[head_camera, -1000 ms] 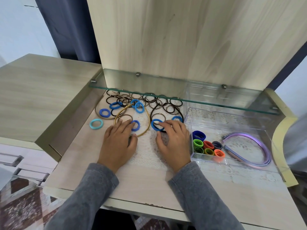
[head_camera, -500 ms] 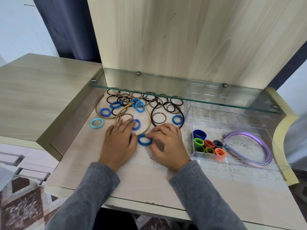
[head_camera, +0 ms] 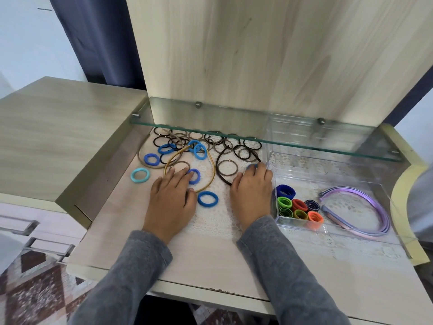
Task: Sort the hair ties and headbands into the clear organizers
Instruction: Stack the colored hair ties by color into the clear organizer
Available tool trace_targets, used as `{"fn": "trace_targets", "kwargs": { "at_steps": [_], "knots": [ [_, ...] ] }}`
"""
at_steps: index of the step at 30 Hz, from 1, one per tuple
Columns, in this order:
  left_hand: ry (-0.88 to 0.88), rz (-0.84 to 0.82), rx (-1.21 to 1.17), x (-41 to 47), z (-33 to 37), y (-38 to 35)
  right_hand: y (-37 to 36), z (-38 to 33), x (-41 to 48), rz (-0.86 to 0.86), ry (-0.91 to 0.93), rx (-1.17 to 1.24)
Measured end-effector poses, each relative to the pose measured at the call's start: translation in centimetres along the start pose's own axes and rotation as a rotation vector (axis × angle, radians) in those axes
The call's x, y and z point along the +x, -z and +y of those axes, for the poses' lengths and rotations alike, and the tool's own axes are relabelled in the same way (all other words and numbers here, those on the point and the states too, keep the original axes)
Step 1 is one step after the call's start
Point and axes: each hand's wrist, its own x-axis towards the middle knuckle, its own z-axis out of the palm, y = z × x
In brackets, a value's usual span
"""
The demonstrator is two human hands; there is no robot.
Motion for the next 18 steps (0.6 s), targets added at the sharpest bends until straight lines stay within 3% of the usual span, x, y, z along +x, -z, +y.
{"fn": "trace_targets", "kwargs": {
  "at_steps": [14, 18],
  "knots": [
    [-0.025, -0.021, 0.017, 0.2, -0.1, -0.1, 1.1, -0.2, 1.9, -0.133, 0.021, -0.087],
    [-0.012, -0.008, 0.026, 0.3, -0.2, -0.2, 0.8, -0.2, 1.9, -0.104, 0.026, -0.062]
  ]
}}
